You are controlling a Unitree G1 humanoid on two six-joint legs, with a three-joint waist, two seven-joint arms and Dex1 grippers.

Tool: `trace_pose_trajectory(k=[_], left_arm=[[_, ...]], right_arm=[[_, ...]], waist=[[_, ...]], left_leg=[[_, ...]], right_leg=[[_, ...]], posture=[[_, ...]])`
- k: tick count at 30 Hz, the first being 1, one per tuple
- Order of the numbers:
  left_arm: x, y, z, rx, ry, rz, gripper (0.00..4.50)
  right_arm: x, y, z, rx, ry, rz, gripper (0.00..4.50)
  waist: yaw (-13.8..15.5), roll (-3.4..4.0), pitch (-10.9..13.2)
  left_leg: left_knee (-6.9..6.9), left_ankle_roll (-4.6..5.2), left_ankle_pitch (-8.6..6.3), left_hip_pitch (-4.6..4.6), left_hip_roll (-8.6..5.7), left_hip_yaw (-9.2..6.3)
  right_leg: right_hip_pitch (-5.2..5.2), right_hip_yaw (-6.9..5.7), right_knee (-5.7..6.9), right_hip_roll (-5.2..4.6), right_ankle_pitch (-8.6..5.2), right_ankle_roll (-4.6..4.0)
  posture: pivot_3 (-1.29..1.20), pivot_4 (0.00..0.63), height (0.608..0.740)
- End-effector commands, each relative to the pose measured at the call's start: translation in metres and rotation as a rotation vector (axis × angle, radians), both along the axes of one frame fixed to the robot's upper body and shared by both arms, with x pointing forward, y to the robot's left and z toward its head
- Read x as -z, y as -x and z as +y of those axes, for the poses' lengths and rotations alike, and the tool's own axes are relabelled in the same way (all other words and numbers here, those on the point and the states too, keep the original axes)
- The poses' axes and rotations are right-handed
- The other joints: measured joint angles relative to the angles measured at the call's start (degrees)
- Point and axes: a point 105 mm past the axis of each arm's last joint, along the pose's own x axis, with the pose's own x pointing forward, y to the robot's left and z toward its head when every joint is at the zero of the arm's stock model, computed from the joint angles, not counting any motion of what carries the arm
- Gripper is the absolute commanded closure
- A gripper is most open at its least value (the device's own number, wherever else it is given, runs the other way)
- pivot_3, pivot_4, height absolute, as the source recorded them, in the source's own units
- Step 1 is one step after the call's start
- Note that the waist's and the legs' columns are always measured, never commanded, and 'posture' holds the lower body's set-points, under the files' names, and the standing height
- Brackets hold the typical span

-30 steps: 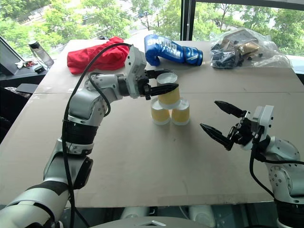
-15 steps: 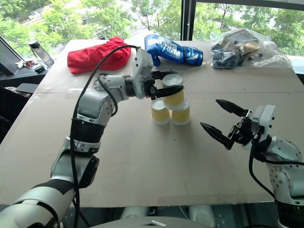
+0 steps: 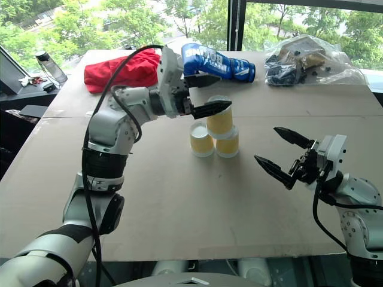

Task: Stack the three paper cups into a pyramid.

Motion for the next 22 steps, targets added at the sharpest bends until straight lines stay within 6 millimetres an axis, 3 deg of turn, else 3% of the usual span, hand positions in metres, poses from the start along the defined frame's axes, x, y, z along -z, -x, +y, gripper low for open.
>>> trace_pose_trajectory(k=[1,4,6,8,14,22], left_arm=[[-0.054,0.029,0.027,0.016,0.15,-0.084,0.06],[-0.039,0.035,0.051,-0.05,0.11,-0.03,0.06],[-0.012,0.04,0.068,-0.11,0.057,0.041,0.06],[0.019,0.049,0.082,-0.169,0.013,0.119,0.06],[0.13,0.08,0.138,-0.578,-0.137,0.351,0.06],[0.173,0.099,0.153,-0.761,-0.115,0.314,0.06]], right_arm=[[-0.002,0.005,-0.013,0.019,-0.002,-0.022,0.0],[0.01,0.006,-0.023,0.038,0.003,0.013,0.0],[0.019,0.006,-0.03,0.052,0.007,0.034,0.0],[0.029,0.006,-0.037,0.07,0.022,0.059,0.0],[0.061,0.006,-0.065,0.114,0.114,0.128,0.0],[0.071,0.001,-0.076,0.129,0.126,0.15,0.0]], waist=[[-0.1,0.0,0.0],[-0.3,0.06,0.0],[-0.4,0.27,-0.1],[-0.5,0.33,-0.2],[0.0,0.2,-0.1],[0.7,0.25,-0.1]], left_leg=[[0.0,0.0,0.0,0.0,0.01,0.0],[-0.08,0.0,0.0,0.09,0.05,0.03],[-0.09,-0.01,0.0,0.18,0.06,0.08],[-0.11,-0.01,0.0,0.26,0.06,0.15],[-0.09,0.19,-0.12,0.22,0.18,0.18],[-0.02,0.24,-0.15,0.52,0.06,0.01]], right_leg=[[0.0,0.0,0.01,0.0,0.0,0.0],[0.01,0.05,0.01,0.02,0.0,0.0],[0.07,0.09,0.01,0.01,0.0,0.0],[0.09,0.17,0.03,0.0,0.0,0.0],[0.1,0.21,-0.02,-0.13,0.0,-0.01],[0.55,0.22,-0.05,-0.29,0.0,-0.08]], posture=[[0.0,0.15,0.74],[0.0,0.15,0.74],[0.0,0.15,0.74],[0.0,0.15,0.74],[0.0,0.15,0.74],[0.0,0.15,0.74]])
